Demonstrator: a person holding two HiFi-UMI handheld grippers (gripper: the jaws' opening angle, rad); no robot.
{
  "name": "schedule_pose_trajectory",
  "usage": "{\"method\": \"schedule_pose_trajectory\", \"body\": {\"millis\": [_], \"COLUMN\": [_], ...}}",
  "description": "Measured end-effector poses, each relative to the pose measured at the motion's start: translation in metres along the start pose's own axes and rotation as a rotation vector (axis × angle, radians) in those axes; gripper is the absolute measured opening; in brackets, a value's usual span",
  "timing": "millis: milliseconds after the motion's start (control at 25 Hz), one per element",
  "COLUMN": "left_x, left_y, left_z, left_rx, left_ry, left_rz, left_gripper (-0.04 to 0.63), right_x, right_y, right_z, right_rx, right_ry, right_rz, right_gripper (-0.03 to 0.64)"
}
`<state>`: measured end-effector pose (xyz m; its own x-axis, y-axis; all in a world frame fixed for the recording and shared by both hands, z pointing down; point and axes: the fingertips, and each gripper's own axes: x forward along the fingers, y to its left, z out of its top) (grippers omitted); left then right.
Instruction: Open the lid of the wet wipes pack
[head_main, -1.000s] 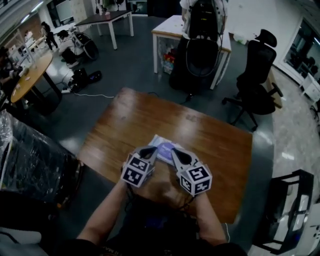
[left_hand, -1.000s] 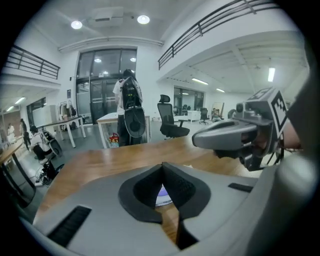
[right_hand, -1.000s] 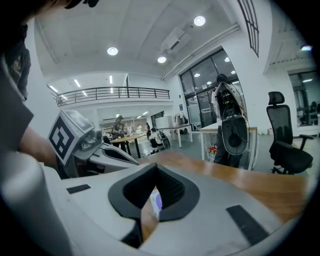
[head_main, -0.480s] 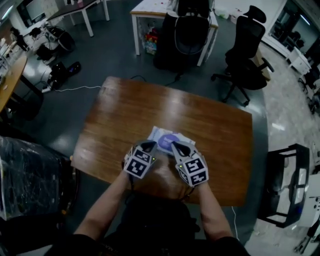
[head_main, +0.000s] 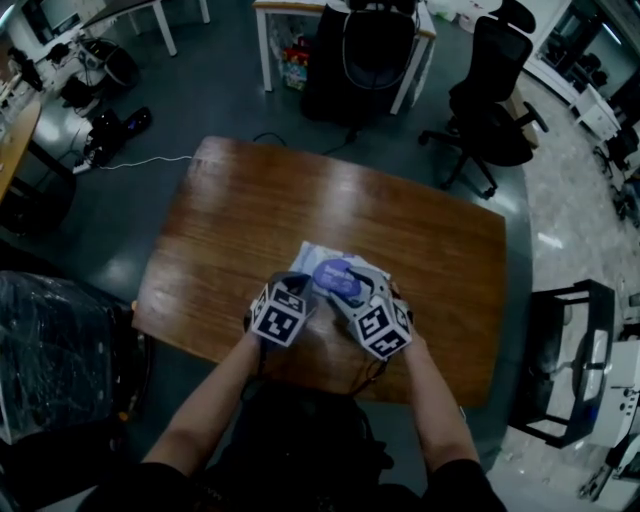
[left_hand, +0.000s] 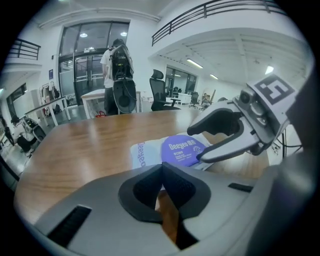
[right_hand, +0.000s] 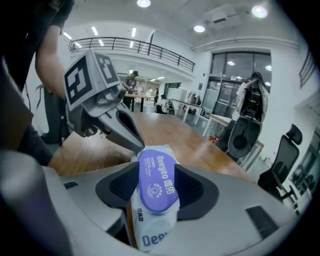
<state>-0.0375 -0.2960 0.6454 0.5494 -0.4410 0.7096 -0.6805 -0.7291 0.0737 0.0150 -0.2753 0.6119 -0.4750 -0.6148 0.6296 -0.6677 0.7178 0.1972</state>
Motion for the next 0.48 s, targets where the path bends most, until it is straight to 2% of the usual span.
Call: {"method": "schedule_pose_trajectory", "body": {"millis": [160,480], "left_x": [0.005,0.009], "left_y": [0.0,0.003], "left_z": [-0.004,-0.009], "left_rx": [-0.038,-0.097], "left_ry": [0.015,0.034], "left_rz": [0.026,0.058], "left_gripper": [0.006,0.006], "right_x": [0.009,0.014], "right_y": [0.006,0.009], "right_z": [-0.009,-0.01], "right_rx": [-0.113,-0.206], "right_ry": [0.038,0.056], "right_rz": [0.061,0.122], "right_gripper": [0.232,0.265]}}
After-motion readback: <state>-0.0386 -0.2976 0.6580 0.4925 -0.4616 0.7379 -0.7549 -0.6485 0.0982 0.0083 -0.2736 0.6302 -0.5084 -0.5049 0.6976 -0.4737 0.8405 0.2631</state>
